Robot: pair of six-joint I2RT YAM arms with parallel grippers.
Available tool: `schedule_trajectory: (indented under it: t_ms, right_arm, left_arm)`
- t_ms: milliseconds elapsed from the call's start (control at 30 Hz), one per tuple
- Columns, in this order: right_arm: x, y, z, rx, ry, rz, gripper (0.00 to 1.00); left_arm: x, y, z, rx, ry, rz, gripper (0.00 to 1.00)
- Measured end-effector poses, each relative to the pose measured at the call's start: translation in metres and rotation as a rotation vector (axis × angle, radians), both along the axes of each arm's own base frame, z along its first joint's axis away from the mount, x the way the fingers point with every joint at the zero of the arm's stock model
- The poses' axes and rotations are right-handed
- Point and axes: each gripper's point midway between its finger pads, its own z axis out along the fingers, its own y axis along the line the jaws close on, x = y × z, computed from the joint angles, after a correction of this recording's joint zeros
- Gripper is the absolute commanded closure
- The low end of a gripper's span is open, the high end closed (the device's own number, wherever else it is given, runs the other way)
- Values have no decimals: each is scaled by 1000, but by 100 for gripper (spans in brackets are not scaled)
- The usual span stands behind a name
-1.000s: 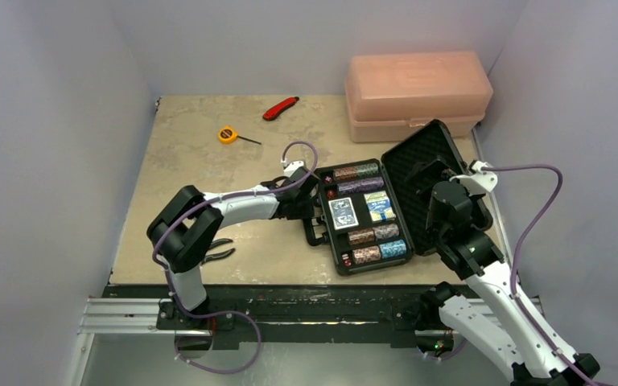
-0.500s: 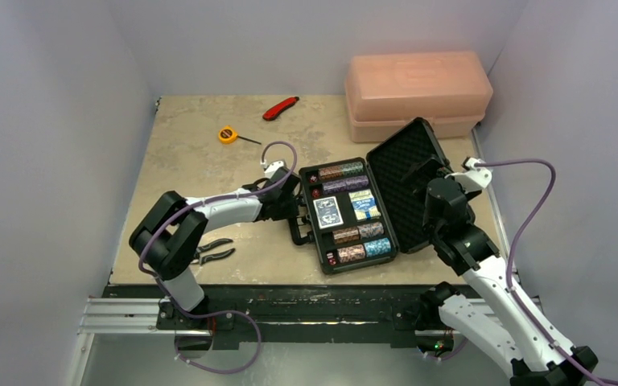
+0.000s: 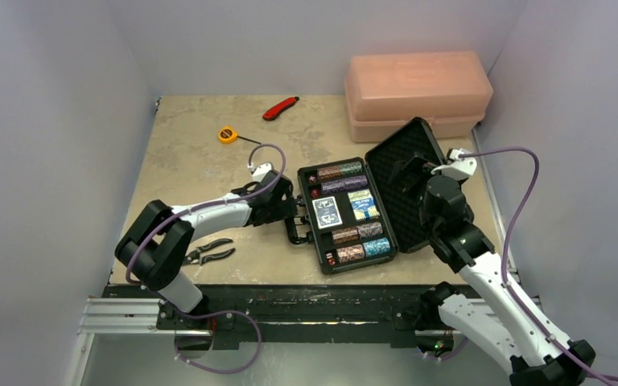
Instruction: Pack up texas hold em set
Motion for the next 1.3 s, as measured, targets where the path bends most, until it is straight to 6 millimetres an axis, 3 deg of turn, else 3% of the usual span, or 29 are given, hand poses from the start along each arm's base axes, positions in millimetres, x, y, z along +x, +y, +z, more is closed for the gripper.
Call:
schedule_trajectory:
  t_ms: [233,600,867,1067,1300]
  right_arm:
    - [6,19,-5,-43,36,109,1]
    - [14,37,33,-32,2,190,1]
    - [23,38,54,-50,8,176,1]
    - [31,33,71,-80,5,137,1]
    - [41,24,62,-95,45,90,5]
  left_arm:
    - [-9,10,16,-6,-30,-10,4]
    - [-34,50,48,93,-38,-39,2]
    - [-40,53,57,101,-46,-92,3]
    - [-43,53,103,49,-166,-159,4]
    - [-53,66,171,2,-343,-192,3]
